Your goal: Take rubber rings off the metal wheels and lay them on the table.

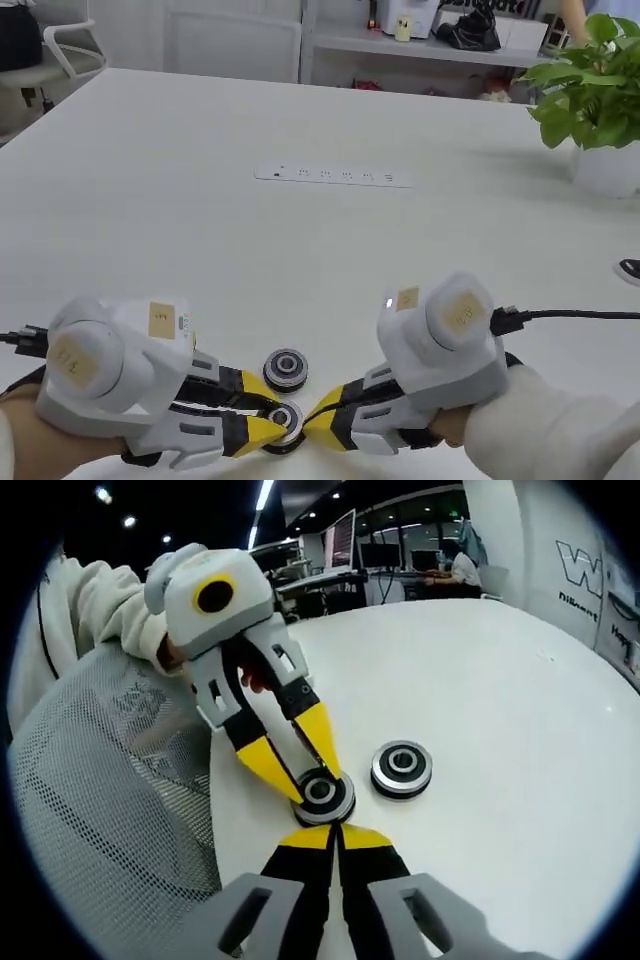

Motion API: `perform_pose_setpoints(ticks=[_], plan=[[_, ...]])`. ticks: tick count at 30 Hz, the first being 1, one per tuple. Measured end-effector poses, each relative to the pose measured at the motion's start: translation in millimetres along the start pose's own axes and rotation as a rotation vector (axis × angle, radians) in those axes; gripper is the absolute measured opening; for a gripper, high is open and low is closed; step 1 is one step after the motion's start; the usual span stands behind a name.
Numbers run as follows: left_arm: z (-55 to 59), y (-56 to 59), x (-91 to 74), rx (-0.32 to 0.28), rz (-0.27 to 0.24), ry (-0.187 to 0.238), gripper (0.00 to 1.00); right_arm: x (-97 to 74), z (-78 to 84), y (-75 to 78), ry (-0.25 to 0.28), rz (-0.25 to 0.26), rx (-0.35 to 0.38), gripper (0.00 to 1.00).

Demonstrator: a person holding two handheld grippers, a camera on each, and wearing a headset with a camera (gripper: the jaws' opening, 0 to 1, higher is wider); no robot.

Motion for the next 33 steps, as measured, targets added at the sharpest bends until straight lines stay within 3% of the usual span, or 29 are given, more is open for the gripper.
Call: perform_pose_setpoints(ticks=[13,15,20,33], plan=[[-0.7,0.6,0.9,0.005,-0.004,0.015,0.14,-6.7,0.6,6.3,0.058,-0.082,0.205,0.00],[-0.7,0.8,0.9,0.006,-0.007,0.018,0.14,-9.4,-2.0,6.5,0.093,-0.118,0.288,0.00],[-1.0,0.9,1.9,0.010,-0.010,0.022,0.14,-8.9,-1.8,5.8,0.094,-0.128,0.312,0.00],[-1.5,1.0,1.9,0.020,-0.008,0.025,0.14,-9.9,-8.6,-1.1,0.095,-0.127,0.272,0.00]])
Point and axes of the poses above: the centre of the closed fingertips' face, and the gripper's own axes: x roughly forward along the fingers, y roughly to its right, z roughly out of its underside, the point moved 5 cm from there along -x, roughly backward along the fingers, and after that the axes turned 14 degrees about -y, right-handed, at the moved point
